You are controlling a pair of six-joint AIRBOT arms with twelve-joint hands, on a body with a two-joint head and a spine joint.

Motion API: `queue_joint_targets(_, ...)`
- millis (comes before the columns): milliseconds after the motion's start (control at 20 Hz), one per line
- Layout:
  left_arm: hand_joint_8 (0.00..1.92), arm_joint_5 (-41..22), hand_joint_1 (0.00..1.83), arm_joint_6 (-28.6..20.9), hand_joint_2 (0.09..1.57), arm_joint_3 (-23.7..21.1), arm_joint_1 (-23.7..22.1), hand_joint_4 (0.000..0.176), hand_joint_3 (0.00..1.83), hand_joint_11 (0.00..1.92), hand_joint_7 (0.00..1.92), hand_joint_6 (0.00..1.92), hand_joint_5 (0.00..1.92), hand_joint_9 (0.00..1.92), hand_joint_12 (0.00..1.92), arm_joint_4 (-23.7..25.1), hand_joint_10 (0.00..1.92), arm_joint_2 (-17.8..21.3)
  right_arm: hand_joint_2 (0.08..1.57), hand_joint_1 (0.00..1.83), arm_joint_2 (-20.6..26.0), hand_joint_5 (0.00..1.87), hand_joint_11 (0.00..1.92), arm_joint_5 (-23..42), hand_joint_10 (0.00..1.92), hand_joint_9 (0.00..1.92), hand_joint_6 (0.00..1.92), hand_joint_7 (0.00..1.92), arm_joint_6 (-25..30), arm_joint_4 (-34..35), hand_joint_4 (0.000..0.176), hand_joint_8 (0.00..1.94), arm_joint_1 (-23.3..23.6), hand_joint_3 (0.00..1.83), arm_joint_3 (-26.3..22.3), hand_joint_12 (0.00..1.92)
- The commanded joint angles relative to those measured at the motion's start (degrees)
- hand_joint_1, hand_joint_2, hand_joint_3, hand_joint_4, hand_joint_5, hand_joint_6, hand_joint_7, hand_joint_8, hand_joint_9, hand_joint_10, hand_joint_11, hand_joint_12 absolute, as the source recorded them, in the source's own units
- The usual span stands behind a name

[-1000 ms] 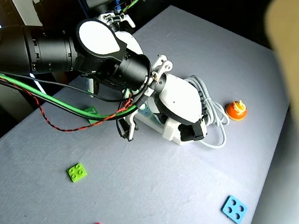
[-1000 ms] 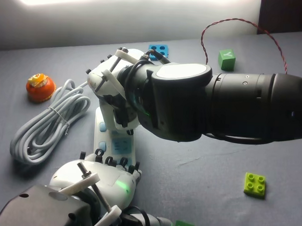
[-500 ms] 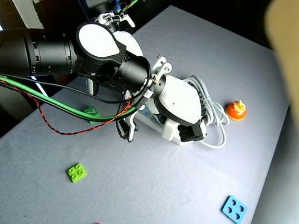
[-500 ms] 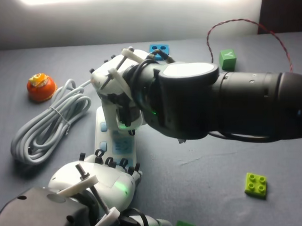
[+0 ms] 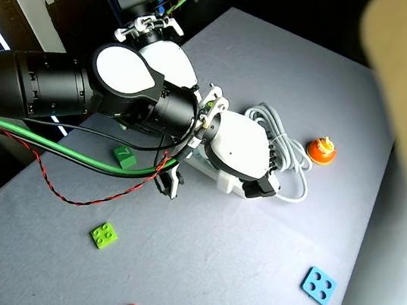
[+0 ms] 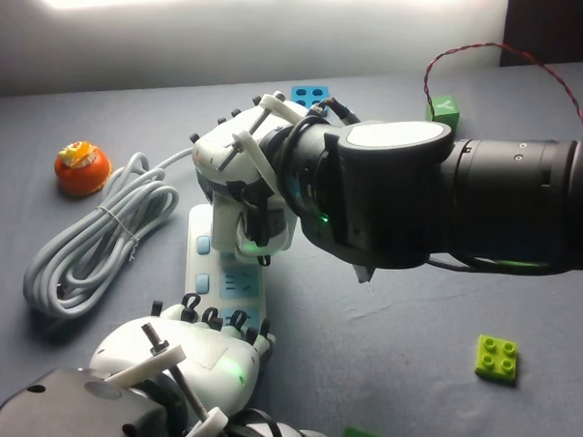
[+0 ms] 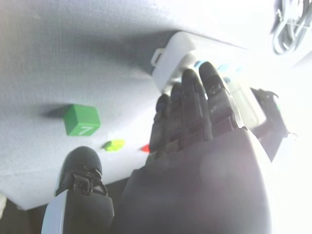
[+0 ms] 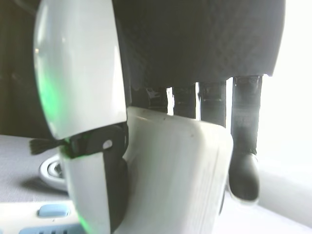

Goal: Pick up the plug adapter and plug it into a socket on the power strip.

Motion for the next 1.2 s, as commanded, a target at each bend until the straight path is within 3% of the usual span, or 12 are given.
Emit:
queue_joint_targets(0,0.0,-1.3,0.0,-0.2,1.21,-0.3,0.2,0.0,0.0,0.0,0.19,0.0,0.17,0.2,0.47,1.3,0.01,0.4,1.23,1.15,-0.2,0.72,0.55,2.1,1.12,0.68,1.4,0.81,-0.2,0.0,0.017,1.25,-0.4,0.0,-0.5,1.68)
queue_joint_targets(250,0.0,-1.3,0.0,-0.2,1.21,-0.5,0.3,0.0,0.0,0.0,0.17,0.0,0.15,0.18,0.42,1.3,0.0,0.6,1.25,1.13,-0.2,0.69,0.52,2.3,1.09,0.64,1.42,0.77,0.4,-2.5,0.027,1.33,-0.1,0.0,-0.5,1.67)
queue_joint_targets(300,0.0,-1.3,0.0,-0.2,1.21,-0.5,0.3,0.0,0.0,0.0,0.17,0.0,0.15,0.18,0.42,1.3,0.0,0.6,1.25,1.05,-0.1,0.73,0.48,2.4,1.07,0.6,1.36,0.7,0.9,-3.4,0.0,0.84,-0.1,0.0,-0.5,1.69)
queue_joint_targets(350,0.0,-1.3,0.0,-0.2,1.21,-0.5,0.3,0.0,0.0,0.0,0.17,0.0,0.15,0.18,0.42,1.3,0.0,0.6,1.23,1.04,-0.1,0.75,0.46,2.6,1.01,0.59,1.33,0.75,0.9,-3.7,0.0,0.54,0.0,0.0,-0.5,1.64)
queue_joint_targets(400,0.01,-1.3,0.0,-0.2,1.21,-0.5,0.3,0.0,0.0,0.0,0.2,0.0,0.17,0.2,0.5,1.3,0.01,0.6,1.14,0.99,-0.1,0.64,0.4,2.7,0.91,0.56,0.68,0.73,0.9,-3.8,0.0,0.36,0.1,0.0,-0.5,1.6)
queue_joint_targets(450,0.0,-1.3,0.0,-0.2,1.21,-0.5,0.3,0.0,0.0,0.0,0.2,0.0,0.17,0.2,0.48,1.3,0.0,0.6,1.12,0.95,-0.1,0.67,0.38,2.8,0.81,0.54,0.34,0.72,0.9,-3.8,0.0,0.22,0.2,0.0,-0.5,1.56)
queue_joint_targets(550,0.0,-1.3,0.0,-0.2,1.21,-0.6,0.1,0.0,0.0,0.0,0.19,0.0,0.17,0.19,0.45,1.3,0.0,0.7,1.11,0.82,-0.1,0.6,0.31,2.8,0.61,0.52,0.06,0.66,1.0,-3.8,0.0,0.05,0.4,0.0,-0.4,1.47)
queue_joint_targets(800,0.01,-1.5,0.0,0.2,1.2,-0.6,-1.2,0.0,0.0,0.0,0.22,0.01,0.19,0.22,0.51,1.3,0.01,1.2,1.05,0.68,0.4,0.33,0.05,3.2,0.07,0.42,0.0,0.4,1.0,-3.8,0.0,0.0,0.9,0.0,-0.2,1.26)
queue_joint_targets(1000,0.0,-1.5,0.0,0.4,1.21,-0.8,-2.0,0.0,0.0,0.0,0.19,0.0,0.17,0.21,0.5,1.3,0.0,1.3,1.01,0.61,1.6,0.24,0.0,3.5,0.0,0.26,0.0,0.27,1.0,-3.8,0.0,0.0,1.5,0.0,-0.4,0.91)
queue_joint_targets(1150,0.0,-1.9,0.0,0.6,1.21,-1.0,-2.7,0.0,0.0,0.0,0.2,0.0,0.18,0.22,0.54,1.2,0.0,1.4,0.98,0.52,4.7,0.18,0.0,4.4,0.0,0.21,0.0,0.22,0.6,-3.8,0.0,0.0,2.8,0.0,-3.2,0.77)
